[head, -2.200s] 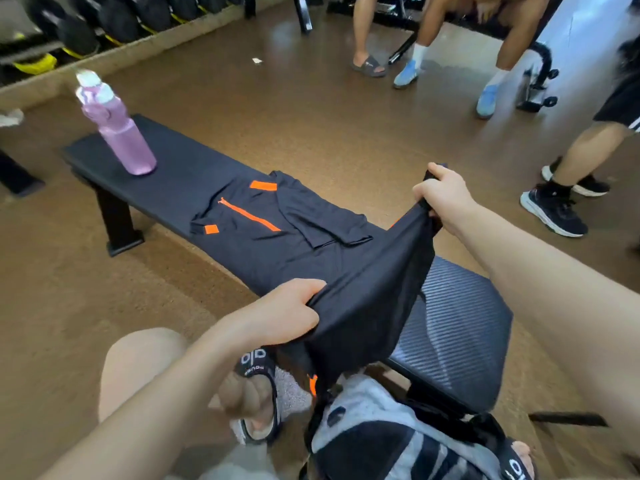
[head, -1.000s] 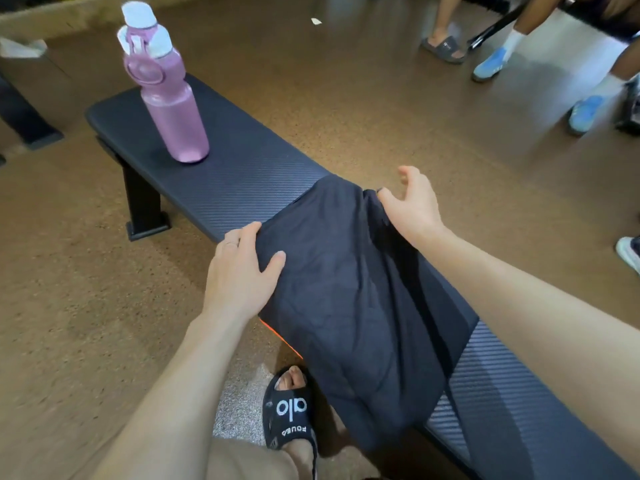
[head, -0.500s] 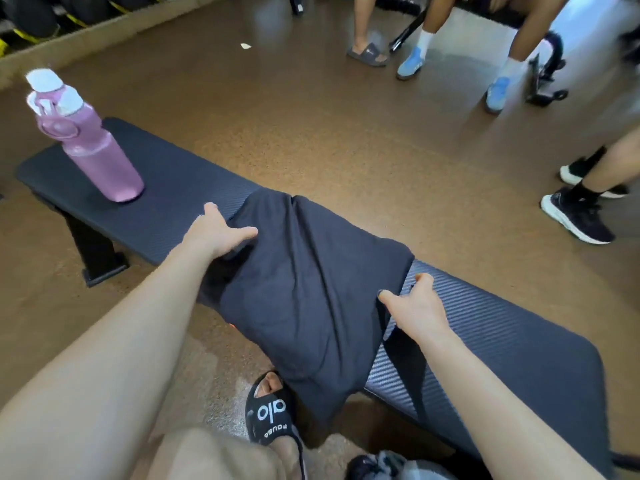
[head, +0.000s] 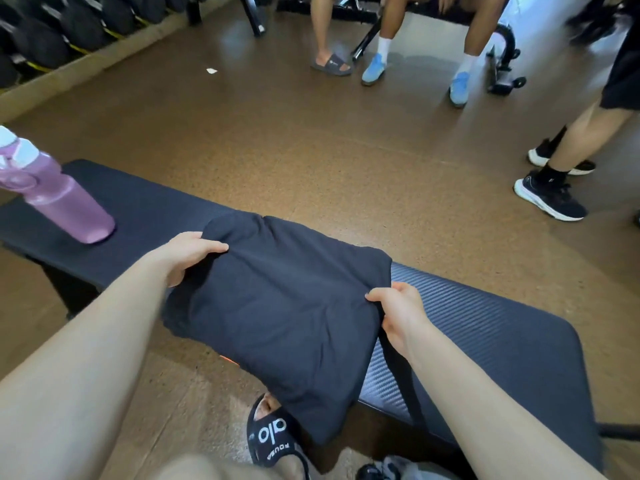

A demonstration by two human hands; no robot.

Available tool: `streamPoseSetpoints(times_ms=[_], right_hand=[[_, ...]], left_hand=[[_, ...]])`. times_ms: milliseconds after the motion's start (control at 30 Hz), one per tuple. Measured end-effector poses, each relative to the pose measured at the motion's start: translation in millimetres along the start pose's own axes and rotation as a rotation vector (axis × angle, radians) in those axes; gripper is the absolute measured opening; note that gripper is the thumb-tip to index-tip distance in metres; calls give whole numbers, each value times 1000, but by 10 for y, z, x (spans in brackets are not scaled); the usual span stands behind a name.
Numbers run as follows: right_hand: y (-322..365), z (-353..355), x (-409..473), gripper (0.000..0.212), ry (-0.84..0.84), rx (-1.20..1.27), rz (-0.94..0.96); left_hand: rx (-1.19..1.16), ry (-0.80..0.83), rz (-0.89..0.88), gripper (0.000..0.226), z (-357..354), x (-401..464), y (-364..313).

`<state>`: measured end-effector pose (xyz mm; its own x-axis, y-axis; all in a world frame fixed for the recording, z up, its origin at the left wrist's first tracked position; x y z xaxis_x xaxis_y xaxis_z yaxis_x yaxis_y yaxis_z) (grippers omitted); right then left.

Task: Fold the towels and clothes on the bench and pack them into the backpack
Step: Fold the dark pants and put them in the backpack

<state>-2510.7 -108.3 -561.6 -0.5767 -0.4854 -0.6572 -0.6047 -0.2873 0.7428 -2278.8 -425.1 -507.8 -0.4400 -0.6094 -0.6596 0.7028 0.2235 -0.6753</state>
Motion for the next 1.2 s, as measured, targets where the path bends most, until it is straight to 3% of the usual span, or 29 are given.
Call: streamPoseSetpoints(times_ms=[167, 333, 400, 533, 633, 800, 967, 1200], right_hand=[[122, 214, -45, 30, 7, 35, 33], [155, 149, -134, 57, 140, 25, -28], [218, 188, -159, 70, 139, 22, -22], [512, 276, -267, 44, 188, 47, 15], [779, 476, -334, 57, 143, 51, 70], [1270, 773, -505, 37, 82, -49, 189], [1957, 1105, -725, 37, -9, 7, 323], [2591, 1757, -1139, 34, -132, 24, 555]], left_hand=[[-98, 88, -43, 27, -56, -186, -79], [-124, 78, -17, 21, -177, -395, -85], [-118, 64, -20, 30, -205, -474, -118], [-144, -21, -66, 41, -179, -596, -249], [-160, -36, -104, 39, -212, -701, -396], [-139, -29, -178, 42, -376, -869, -825], [-208, -23, -325, 16, -716, -1162, -1526], [-330, -13, -591, 23, -1109, -1653, -2237]])
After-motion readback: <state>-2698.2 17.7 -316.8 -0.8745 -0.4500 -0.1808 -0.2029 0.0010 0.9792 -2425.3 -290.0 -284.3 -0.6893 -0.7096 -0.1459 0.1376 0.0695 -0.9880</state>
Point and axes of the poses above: each hand's wrist, its own x-axis towards the middle knuckle, its own z-axis out of the back of the hand, y = z × x, the point moved 9 cm from there along x, towards the middle knuckle, and after that the axes turned 6 degrees about y, right-handed, at the moved point
